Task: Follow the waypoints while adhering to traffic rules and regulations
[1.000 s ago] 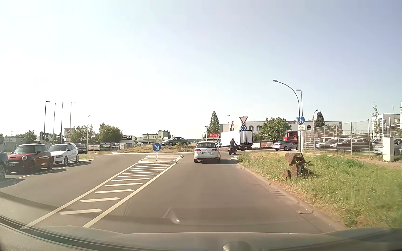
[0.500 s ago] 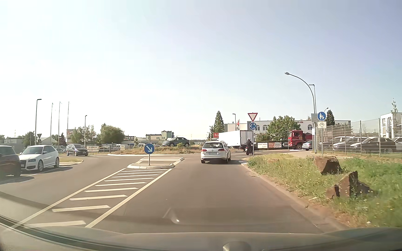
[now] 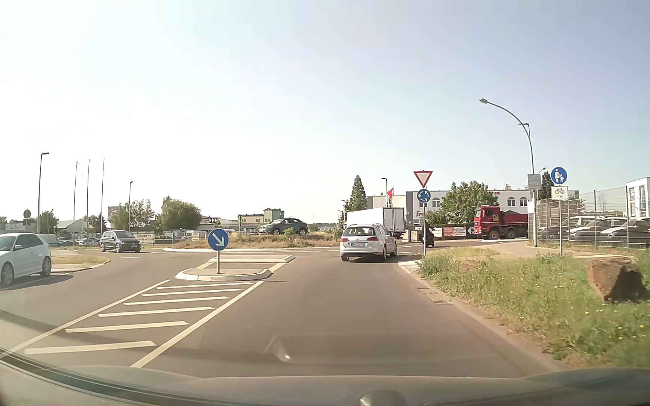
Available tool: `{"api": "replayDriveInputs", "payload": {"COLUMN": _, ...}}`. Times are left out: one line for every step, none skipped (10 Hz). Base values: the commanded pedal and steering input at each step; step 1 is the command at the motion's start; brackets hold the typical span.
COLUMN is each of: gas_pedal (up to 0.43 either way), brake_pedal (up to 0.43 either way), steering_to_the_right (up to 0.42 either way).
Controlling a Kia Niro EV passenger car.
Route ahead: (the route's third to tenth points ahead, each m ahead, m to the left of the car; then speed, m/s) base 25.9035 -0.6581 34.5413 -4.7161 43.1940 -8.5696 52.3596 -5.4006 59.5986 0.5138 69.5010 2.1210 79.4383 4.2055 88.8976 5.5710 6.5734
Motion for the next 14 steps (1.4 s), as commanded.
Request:
{"api": "replayDriveInputs", "payload": {"gas_pedal": 0.0, "brake_pedal": 0.03, "steering_to_the_right": -0.01}}
{"api": "replayDriveInputs", "payload": {"gas_pedal": 0.0, "brake_pedal": 0.03, "steering_to_the_right": -0.01}}
{"api": "replayDriveInputs", "payload": {"gas_pedal": 0.0, "brake_pedal": 0.03, "steering_to_the_right": -0.01}}
{"api": "replayDriveInputs", "payload": {"gas_pedal": 0.0, "brake_pedal": 0.03, "steering_to_the_right": -0.009}}
{"api": "replayDriveInputs", "payload": {"gas_pedal": 0.0, "brake_pedal": 0.03, "steering_to_the_right": -0.009}}
{"api": "replayDriveInputs", "payload": {"gas_pedal": 0.0, "brake_pedal": 0.03, "steering_to_the_right": -0.006}}
{"api": "replayDriveInputs", "payload": {"gas_pedal": 0.0, "brake_pedal": 0.03, "steering_to_the_right": -0.006}}
{"api": "replayDriveInputs", "payload": {"gas_pedal": 0.0, "brake_pedal": 0.03, "steering_to_the_right": -0.005}}
{"api": "replayDriveInputs", "payload": {"gas_pedal": 0.0, "brake_pedal": 0.03, "steering_to_the_right": -0.004}}
{"api": "replayDriveInputs", "payload": {"gas_pedal": 0.0, "brake_pedal": 0.03, "steering_to_the_right": -0.004}}
{"api": "replayDriveInputs", "payload": {"gas_pedal": 0.0, "brake_pedal": 0.03, "steering_to_the_right": -0.004}}
{"api": "replayDriveInputs", "payload": {"gas_pedal": 0.0, "brake_pedal": 0.037, "steering_to_the_right": -0.003}}
{"api": "replayDriveInputs", "payload": {"gas_pedal": 0.0, "brake_pedal": 0.037, "steering_to_the_right": -0.003}}
{"api": "replayDriveInputs", "payload": {"gas_pedal": 0.0, "brake_pedal": 0.043, "steering_to_the_right": -0.003}}
